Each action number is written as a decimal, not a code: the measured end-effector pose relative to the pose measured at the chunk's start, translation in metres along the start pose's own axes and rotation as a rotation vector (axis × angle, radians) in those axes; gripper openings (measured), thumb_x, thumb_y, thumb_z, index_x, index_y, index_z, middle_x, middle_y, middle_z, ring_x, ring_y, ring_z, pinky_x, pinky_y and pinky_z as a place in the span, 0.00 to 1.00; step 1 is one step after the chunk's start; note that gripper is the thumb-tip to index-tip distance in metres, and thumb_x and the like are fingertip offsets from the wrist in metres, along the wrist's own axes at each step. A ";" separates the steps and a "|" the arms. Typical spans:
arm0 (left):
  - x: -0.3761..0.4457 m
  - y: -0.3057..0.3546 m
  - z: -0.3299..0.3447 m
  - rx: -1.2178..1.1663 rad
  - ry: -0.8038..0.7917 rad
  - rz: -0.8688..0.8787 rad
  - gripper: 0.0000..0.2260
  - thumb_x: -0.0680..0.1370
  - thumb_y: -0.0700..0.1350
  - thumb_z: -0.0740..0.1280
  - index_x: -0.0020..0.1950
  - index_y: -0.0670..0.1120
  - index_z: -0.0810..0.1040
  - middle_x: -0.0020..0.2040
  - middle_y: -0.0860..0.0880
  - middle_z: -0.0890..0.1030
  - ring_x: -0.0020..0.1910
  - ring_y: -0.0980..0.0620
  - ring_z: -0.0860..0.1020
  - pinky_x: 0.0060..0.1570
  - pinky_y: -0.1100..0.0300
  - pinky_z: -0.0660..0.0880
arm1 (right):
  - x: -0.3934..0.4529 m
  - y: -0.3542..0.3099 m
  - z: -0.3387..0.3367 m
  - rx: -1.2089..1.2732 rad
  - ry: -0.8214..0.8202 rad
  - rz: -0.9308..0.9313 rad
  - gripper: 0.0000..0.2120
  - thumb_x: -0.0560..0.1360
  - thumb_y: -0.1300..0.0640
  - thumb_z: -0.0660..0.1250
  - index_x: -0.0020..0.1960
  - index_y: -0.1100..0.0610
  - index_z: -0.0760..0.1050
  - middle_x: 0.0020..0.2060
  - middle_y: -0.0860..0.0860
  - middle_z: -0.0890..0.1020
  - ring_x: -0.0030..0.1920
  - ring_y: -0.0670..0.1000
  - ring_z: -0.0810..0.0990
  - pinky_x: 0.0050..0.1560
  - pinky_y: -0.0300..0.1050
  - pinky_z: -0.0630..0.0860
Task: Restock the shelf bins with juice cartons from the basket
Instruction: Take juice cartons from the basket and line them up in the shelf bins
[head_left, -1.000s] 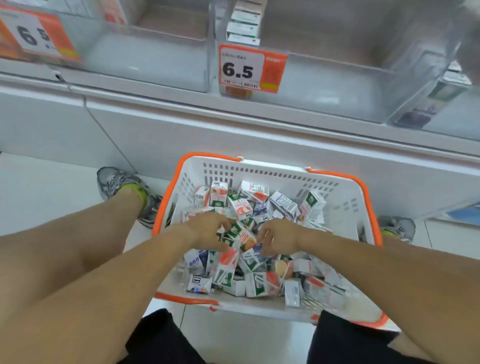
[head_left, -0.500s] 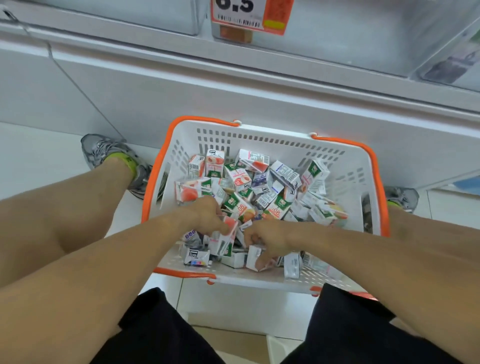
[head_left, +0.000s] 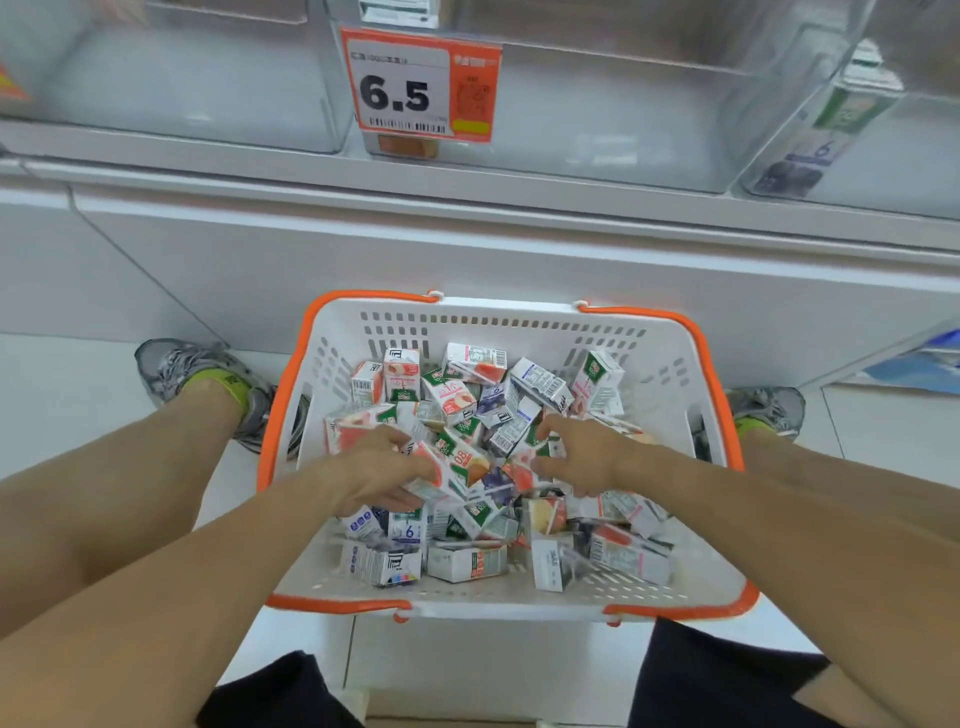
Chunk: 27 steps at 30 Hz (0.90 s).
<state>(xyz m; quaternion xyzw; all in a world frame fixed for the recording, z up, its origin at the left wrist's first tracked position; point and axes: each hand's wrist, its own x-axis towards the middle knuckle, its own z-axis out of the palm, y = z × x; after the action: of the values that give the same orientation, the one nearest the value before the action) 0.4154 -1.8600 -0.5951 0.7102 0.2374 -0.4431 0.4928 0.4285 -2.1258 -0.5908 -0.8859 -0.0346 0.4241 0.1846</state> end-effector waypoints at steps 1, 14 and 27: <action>0.001 -0.003 0.002 0.056 -0.009 -0.006 0.38 0.73 0.42 0.76 0.77 0.46 0.59 0.59 0.43 0.78 0.43 0.45 0.86 0.46 0.54 0.83 | 0.000 0.003 0.003 -0.029 -0.027 0.012 0.23 0.79 0.43 0.63 0.69 0.52 0.64 0.45 0.57 0.83 0.41 0.58 0.84 0.47 0.50 0.80; 0.008 -0.002 -0.006 0.360 0.037 -0.002 0.37 0.65 0.46 0.82 0.68 0.41 0.69 0.48 0.46 0.78 0.41 0.48 0.81 0.32 0.62 0.78 | 0.012 0.008 0.017 -0.201 0.026 -0.027 0.38 0.65 0.50 0.81 0.70 0.50 0.68 0.64 0.53 0.70 0.62 0.56 0.74 0.62 0.50 0.74; -0.020 0.041 -0.006 -0.275 -0.135 0.008 0.33 0.65 0.57 0.78 0.66 0.43 0.76 0.56 0.36 0.82 0.39 0.45 0.84 0.34 0.59 0.78 | -0.025 -0.003 -0.059 0.393 0.256 0.001 0.15 0.72 0.47 0.73 0.54 0.52 0.78 0.43 0.54 0.84 0.37 0.51 0.82 0.39 0.48 0.82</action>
<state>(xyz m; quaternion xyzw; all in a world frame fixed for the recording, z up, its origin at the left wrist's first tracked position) 0.4394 -1.8692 -0.5566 0.6057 0.2593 -0.4512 0.6019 0.4583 -2.1464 -0.5373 -0.8795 0.0730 0.3070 0.3562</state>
